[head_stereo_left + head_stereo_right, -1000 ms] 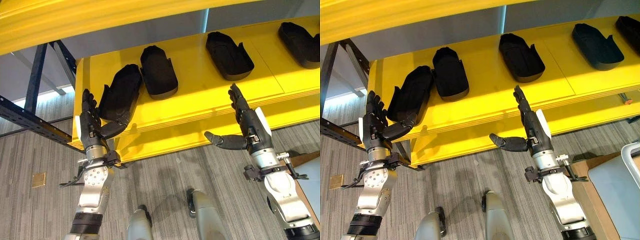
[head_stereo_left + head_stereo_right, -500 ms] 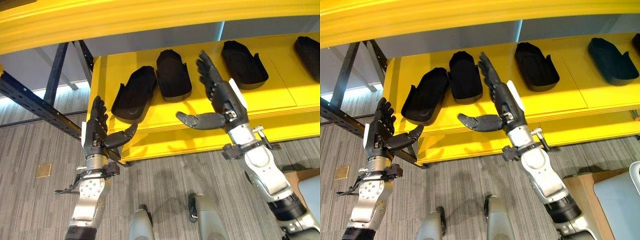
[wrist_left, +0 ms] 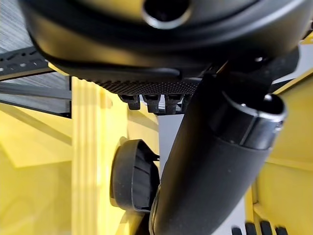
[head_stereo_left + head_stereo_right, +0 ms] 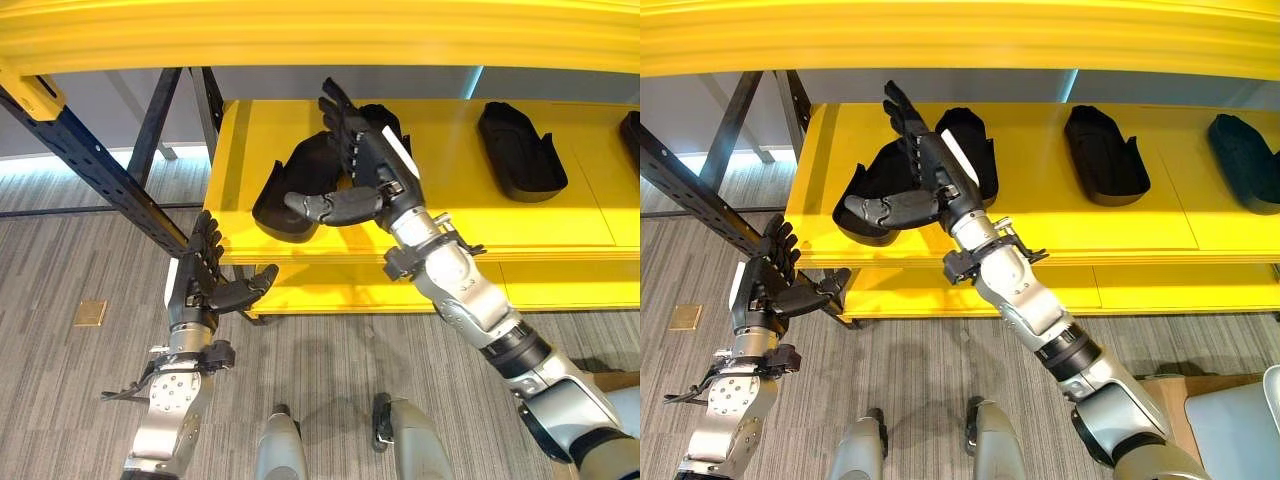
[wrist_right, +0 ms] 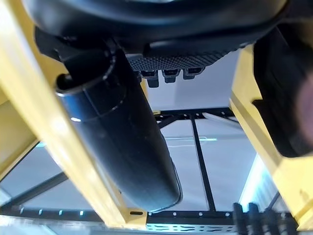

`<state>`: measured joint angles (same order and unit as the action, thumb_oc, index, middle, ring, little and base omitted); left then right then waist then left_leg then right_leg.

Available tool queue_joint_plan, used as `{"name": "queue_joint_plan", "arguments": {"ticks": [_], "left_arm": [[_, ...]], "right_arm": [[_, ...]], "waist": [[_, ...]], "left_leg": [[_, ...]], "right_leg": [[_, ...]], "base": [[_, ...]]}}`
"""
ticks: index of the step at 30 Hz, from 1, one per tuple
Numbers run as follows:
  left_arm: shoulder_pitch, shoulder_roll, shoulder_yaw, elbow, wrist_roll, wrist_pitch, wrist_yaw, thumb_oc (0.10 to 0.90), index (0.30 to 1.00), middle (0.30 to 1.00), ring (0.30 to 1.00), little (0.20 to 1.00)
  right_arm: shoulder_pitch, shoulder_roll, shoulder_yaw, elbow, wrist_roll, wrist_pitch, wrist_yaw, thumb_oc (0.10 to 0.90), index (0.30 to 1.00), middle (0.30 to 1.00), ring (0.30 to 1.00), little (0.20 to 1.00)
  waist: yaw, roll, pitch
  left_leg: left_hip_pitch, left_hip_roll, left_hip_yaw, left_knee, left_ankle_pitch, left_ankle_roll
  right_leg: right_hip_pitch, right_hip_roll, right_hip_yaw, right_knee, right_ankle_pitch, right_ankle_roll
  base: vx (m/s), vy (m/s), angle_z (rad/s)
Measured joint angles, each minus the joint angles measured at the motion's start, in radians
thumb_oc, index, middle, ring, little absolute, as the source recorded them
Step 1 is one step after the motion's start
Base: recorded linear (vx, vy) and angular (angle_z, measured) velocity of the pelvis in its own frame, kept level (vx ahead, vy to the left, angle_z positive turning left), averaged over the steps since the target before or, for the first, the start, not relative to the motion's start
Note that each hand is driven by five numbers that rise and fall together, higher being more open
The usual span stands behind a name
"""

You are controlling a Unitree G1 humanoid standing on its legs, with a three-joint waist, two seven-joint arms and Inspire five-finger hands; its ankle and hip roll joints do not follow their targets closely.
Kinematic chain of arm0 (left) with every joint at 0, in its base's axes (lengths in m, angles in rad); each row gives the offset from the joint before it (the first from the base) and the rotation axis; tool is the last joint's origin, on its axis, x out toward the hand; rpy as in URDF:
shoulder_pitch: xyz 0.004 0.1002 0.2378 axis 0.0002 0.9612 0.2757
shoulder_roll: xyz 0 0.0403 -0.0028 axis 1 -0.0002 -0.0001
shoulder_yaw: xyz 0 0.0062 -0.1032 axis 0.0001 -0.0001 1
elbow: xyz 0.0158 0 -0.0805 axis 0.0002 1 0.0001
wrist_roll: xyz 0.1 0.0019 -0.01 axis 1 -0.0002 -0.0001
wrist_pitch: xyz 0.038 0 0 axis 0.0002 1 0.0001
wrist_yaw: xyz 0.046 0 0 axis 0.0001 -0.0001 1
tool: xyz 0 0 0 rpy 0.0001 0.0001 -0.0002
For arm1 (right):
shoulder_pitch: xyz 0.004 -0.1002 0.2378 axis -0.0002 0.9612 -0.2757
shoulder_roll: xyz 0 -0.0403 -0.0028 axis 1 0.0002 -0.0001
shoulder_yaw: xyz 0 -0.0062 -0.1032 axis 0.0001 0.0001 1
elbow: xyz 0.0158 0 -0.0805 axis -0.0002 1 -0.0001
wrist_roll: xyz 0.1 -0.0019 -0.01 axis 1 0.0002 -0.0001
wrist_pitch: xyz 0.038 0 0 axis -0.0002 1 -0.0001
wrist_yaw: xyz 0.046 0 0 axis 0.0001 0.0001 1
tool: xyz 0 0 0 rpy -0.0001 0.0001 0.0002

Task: Move parts from the plastic box to the shelf.

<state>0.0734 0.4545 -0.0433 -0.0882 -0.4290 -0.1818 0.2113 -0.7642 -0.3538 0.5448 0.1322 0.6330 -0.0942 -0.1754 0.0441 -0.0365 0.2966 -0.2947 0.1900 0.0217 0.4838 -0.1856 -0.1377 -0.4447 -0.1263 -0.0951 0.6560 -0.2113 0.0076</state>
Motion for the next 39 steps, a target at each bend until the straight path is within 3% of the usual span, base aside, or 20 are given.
{"name": "queue_joint_plan", "arguments": {"ticks": [14, 39], "left_arm": [[0.028, 0.000, -0.015, -0.001, -0.038, 0.003, 0.021, 0.900, 1.000, 1.000, 1.000, 1.000], [0.031, 0.000, -0.053, -0.001, -0.038, 0.004, 0.063, 0.900, 1.000, 1.000, 1.000, 1.000]], "right_arm": [[0.001, 0.076, -0.001, 0.134, 0.057, 0.006, -0.070, 0.900, 1.000, 1.000, 1.000, 1.000], [0.090, 0.071, -0.010, 0.142, 0.030, 0.005, -0.102, 0.900, 1.000, 1.000, 1.000, 1.000]], "waist": [[0.019, -0.005, 0.002], [0.009, 0.005, 0.026]], "left_leg": [[-0.012, -0.001, -0.012, 0.002, -0.001, 0.002], [-0.025, -0.002, -0.020, 0.015, -0.008, 0.013]], "right_leg": [[0.001, -0.004, -0.013, -0.007, 0.001, 0.002], [-0.002, -0.006, -0.020, -0.005, -0.001, 0.005]], "base": [[0.00, 0.002, 0.01], [0.00, 0.001, 0.01]]}}
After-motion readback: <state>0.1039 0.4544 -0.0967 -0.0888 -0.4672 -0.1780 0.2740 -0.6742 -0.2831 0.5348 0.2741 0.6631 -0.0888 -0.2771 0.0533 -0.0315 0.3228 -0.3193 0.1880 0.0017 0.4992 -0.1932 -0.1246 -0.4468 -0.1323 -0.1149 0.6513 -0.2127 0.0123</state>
